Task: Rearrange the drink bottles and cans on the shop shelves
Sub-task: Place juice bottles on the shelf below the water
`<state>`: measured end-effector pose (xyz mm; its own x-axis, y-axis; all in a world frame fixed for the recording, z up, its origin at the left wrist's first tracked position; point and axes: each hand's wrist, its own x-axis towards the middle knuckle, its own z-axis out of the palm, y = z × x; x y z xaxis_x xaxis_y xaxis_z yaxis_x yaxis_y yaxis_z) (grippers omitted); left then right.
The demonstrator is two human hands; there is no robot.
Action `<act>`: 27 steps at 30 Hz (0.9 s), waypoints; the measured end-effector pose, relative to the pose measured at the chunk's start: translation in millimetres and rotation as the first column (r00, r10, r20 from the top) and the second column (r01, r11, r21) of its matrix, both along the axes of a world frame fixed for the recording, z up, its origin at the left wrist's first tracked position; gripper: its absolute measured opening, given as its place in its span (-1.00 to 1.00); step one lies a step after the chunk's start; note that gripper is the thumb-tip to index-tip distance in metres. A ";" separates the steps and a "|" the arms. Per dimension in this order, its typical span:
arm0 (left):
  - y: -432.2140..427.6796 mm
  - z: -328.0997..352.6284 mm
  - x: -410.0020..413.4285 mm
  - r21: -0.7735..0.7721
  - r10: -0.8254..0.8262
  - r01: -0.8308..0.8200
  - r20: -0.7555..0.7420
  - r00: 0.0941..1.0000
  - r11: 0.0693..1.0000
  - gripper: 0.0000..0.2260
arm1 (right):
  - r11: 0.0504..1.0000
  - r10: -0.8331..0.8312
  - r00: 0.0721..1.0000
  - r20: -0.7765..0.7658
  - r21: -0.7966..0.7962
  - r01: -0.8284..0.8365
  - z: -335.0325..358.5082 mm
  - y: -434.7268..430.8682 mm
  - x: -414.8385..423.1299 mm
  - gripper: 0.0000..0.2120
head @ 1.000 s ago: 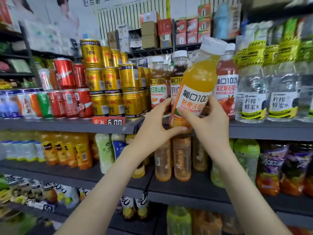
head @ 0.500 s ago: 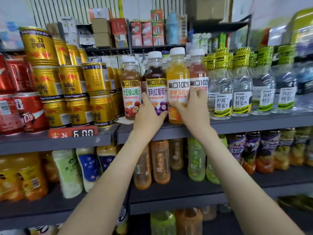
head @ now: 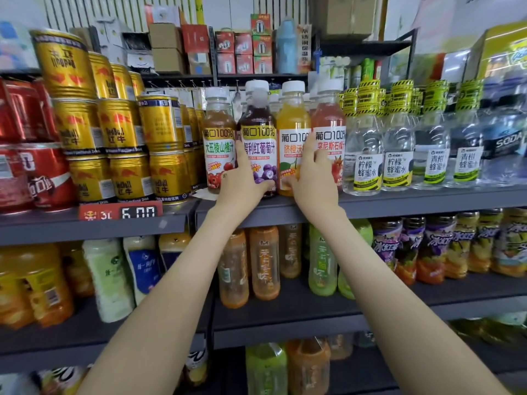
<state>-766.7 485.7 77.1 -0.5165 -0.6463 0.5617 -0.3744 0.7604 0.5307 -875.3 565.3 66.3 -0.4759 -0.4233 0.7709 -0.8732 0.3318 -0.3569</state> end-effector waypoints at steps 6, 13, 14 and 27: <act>33.4 -16.5 4.6 -0.209 0.164 -0.152 0.040 0.986 0.966 -0.29 | 0.997 0.008 0.999 -0.036 -0.078 -0.011 -14.0 16.7 12.9 -0.35; 112.3 -111.7 6.4 -0.511 -0.176 0.077 -0.148 0.973 0.856 -0.65 | 0.954 0.148 0.969 -0.199 -0.231 -0.193 -100.7 105.7 28.8 -0.73; 126.7 -129.0 0.2 -0.491 -0.212 0.128 -0.120 0.970 0.862 -0.67 | 0.963 0.162 0.969 -0.185 -0.184 -0.196 -116.1 120.8 26.4 -0.73; 330.1 -275.3 -140.4 0.216 -0.386 0.324 0.401 0.830 0.921 -0.75 | 0.976 -0.051 0.956 0.289 0.219 -0.014 -275.9 353.3 -104.1 -0.78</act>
